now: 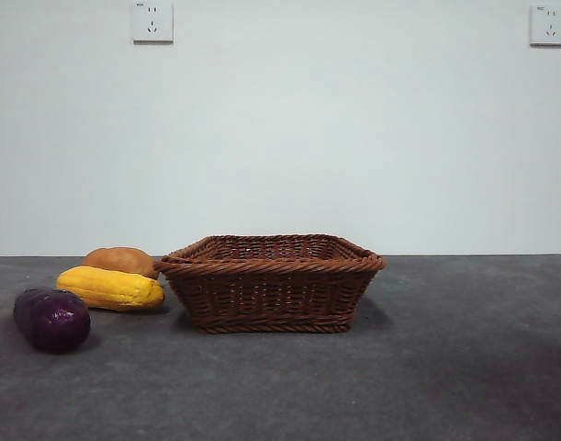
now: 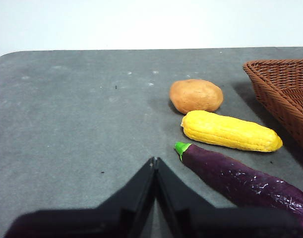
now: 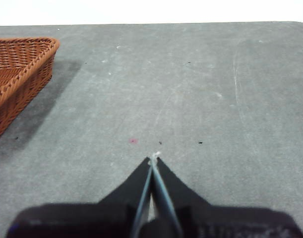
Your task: Help me put the vegetables on the table into the basket
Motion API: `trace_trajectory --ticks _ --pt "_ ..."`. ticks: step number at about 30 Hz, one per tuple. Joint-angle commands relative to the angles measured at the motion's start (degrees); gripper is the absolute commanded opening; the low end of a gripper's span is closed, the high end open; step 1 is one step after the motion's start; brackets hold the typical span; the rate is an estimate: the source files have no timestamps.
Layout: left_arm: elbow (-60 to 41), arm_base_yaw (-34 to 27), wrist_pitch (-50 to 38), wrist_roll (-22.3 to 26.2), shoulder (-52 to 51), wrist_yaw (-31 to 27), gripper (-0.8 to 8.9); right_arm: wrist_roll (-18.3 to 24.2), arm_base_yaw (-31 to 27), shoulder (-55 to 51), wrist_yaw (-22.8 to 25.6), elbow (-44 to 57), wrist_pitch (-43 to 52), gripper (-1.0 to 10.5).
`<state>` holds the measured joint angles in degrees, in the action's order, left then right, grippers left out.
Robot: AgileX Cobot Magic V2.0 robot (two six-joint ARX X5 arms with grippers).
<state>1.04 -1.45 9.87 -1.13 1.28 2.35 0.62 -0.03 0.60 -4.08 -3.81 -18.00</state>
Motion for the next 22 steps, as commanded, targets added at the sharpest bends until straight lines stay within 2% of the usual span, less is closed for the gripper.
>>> trace_trajectory --ticks 1,5,7,10,13,15,22 --pt "-0.6 -0.1 -0.4 -0.4 0.0 0.3 -0.04 -0.6 0.0 -0.1 0.0 0.5 0.4 0.0" --pt "-0.6 -0.1 -0.4 -0.3 0.0 0.3 -0.04 -0.8 0.0 -0.1 -1.0 0.5 0.6 0.0" --pt "-0.6 -0.1 -0.6 -0.4 0.0 0.3 -0.04 -2.6 0.0 -0.1 -1.7 0.5 1.5 0.0" --pt "-0.1 -0.1 -1.7 -1.0 0.0 0.6 -0.05 -10.4 0.0 -0.1 -1.9 0.5 5.0 0.0" --pt "3.0 -0.1 -0.5 -7.0 0.7 1.1 -0.06 -17.6 0.0 -0.1 -1.9 -0.6 8.1 -0.1" --pt "6.7 -0.1 0.9 -9.4 2.5 1.2 -0.06 -20.7 0.0 0.7 -2.0 -3.4 7.4 -0.1" --pt "21.0 -0.1 6.0 -9.5 12.1 6.7 -0.06 -21.1 0.0 9.6 -6.2 -17.2 2.4 -0.1"
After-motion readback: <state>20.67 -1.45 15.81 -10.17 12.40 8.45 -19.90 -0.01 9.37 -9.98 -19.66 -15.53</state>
